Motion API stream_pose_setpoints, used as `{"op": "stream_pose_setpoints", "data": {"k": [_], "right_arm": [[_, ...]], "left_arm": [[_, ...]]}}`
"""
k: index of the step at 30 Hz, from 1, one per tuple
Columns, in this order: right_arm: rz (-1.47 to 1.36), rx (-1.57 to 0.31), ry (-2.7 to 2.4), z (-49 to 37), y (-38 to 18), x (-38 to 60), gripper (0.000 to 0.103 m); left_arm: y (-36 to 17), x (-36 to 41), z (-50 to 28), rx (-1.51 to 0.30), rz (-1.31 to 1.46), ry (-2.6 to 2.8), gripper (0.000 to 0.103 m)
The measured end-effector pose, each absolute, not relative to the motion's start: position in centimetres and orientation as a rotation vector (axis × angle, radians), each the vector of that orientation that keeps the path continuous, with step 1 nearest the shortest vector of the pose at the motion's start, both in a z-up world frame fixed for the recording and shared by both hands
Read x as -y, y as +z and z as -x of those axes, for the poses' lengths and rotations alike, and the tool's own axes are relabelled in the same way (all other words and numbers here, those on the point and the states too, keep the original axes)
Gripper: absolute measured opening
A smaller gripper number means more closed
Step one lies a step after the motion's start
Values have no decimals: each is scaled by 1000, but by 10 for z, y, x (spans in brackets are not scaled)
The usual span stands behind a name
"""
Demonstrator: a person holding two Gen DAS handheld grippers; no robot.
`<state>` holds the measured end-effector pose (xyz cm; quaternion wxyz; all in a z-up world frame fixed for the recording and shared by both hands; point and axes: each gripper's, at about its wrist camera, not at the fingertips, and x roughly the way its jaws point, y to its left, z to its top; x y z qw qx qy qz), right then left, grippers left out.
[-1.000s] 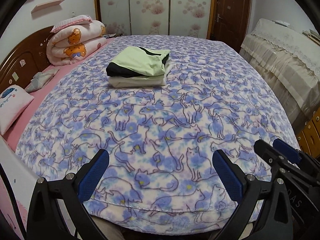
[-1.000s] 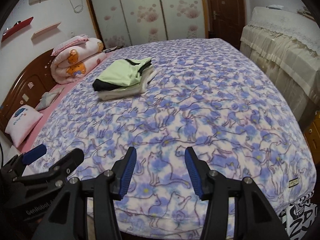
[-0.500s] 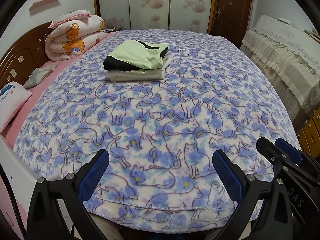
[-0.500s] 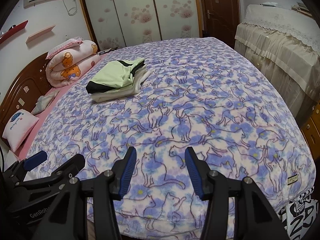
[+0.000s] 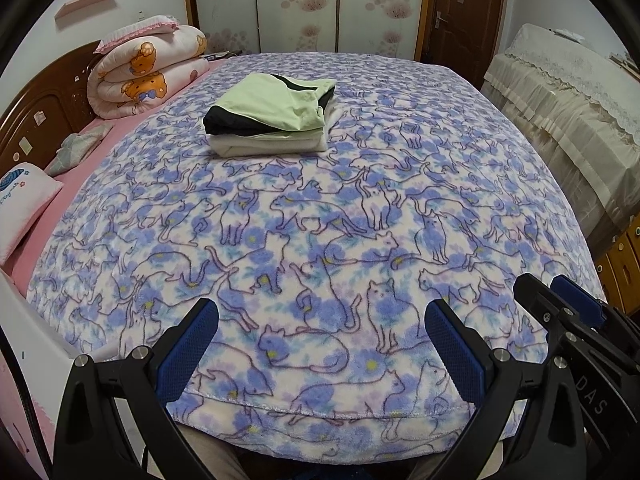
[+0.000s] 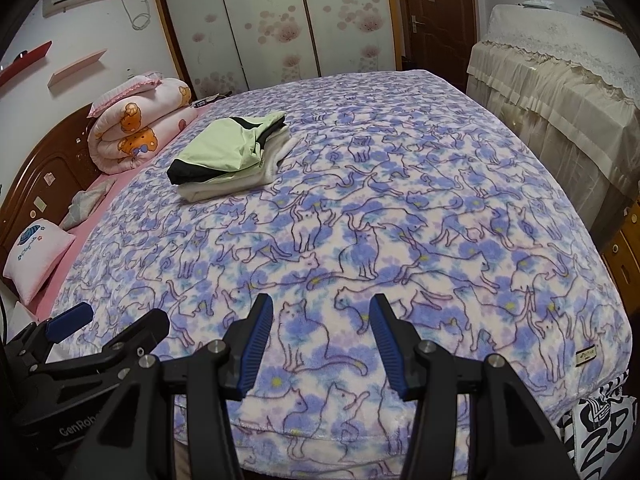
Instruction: Fold large clothes
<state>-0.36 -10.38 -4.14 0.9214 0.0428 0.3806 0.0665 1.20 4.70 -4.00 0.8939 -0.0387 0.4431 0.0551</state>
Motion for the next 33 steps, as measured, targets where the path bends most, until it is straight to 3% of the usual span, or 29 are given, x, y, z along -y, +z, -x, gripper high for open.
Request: {"op": "stream_pose_setpoints", "data": {"k": [33], "right_arm": [[-90,-801,136,2,-50,107,51]], "left_arm": [[-57,-47,-30,-962,66,83,102]]}}
